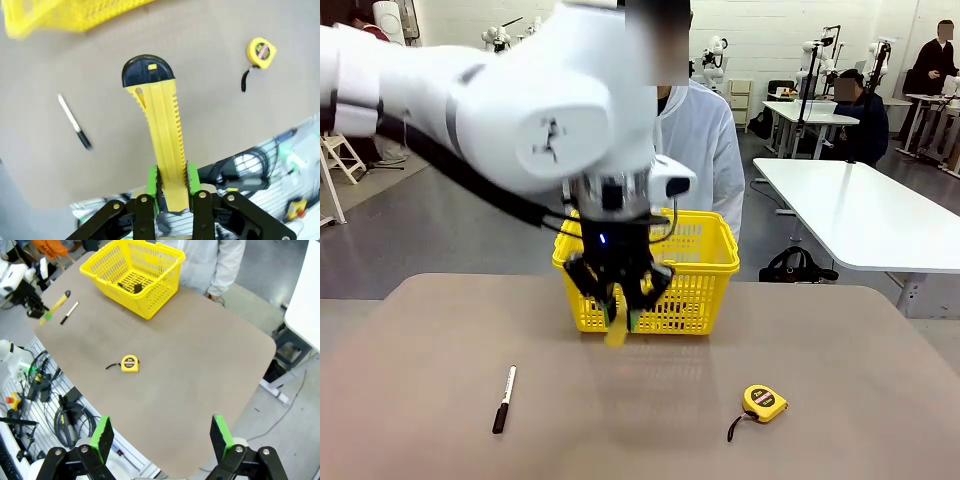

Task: Place the items the person wants into the basket.
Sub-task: Pick up the item the person points to and place it in the Market Basket.

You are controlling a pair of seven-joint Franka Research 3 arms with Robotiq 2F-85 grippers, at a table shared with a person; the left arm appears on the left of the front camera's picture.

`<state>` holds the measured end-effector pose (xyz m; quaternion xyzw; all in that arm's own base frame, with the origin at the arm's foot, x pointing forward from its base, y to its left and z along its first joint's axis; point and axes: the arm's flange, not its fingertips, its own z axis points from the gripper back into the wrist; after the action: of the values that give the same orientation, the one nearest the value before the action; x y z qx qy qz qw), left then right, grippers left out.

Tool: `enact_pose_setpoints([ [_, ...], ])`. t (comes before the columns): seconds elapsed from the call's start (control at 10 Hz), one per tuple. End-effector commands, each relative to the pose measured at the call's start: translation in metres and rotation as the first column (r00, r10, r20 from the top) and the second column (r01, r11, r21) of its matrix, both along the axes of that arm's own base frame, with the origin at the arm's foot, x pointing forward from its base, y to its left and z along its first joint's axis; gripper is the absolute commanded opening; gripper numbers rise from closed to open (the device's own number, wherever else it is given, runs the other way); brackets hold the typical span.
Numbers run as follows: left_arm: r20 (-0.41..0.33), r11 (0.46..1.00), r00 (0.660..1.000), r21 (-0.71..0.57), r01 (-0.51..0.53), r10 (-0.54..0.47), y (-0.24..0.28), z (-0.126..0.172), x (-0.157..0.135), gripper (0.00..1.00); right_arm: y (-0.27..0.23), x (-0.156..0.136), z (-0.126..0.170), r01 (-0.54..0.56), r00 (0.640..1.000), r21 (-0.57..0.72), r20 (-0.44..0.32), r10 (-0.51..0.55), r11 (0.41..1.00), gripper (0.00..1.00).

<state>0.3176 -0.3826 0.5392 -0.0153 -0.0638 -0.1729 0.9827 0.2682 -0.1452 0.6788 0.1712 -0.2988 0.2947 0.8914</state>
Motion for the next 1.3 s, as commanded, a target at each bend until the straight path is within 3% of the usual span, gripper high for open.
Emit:
enact_pose_setpoints([
  [0.0, -0.041, 0.975, 0.974, 0.009, 0.223, -0.222, 0.005, 0.015, 0.063, 0.0, 0.0, 0.001, -0.001, -0.018, 1.0, 0.013, 0.004, 0.018, 1.0, 1.0],
  [0.3, -0.031, 0.94, 0.944, 0.094, 0.329, -0.327, 0.007, 0.034, 0.123, 0.0, 0.0, 0.001, -0.001, -0.018, 1.0, 0.013, 0.004, 0.018, 1.0, 1.0],
  [0.5, -0.035, 0.908, 0.925, 0.18, 0.378, -0.378, -0.003, 0.03, 0.158, 0.0, 0.0, 0.001, -0.001, -0.018, 1.0, 0.013, 0.004, 0.018, 1.0, 1.0],
  [0.7, -0.035, 0.897, 0.914, 0.183, 0.403, -0.403, -0.011, 0.023, 0.192, 0.0, 0.0, 0.001, -0.001, -0.018, 1.0, 0.013, 0.004, 0.018, 1.0, 1.0],
  [0.9, -0.036, 0.892, 0.905, 0.157, 0.424, -0.424, -0.011, 0.015, 0.198, 0.0, 0.0, 0.001, -0.001, -0.018, 1.0, 0.013, 0.004, 0.018, 1.0, 1.0],
  [1.0, -0.03, 0.911, 0.925, 0.163, 0.379, -0.379, -0.005, 0.01, 0.188, 0.0, 0.0, 0.001, -0.001, -0.018, 1.0, 0.013, 0.004, 0.018, 1.0, 1.0],
  [1.2, -0.03, 0.911, 0.925, 0.163, 0.379, -0.379, -0.005, 0.01, 0.188, 0.0, 0.0, 0.001, -0.001, -0.018, 1.0, 0.013, 0.004, 0.018, 1.0, 1.0],
])
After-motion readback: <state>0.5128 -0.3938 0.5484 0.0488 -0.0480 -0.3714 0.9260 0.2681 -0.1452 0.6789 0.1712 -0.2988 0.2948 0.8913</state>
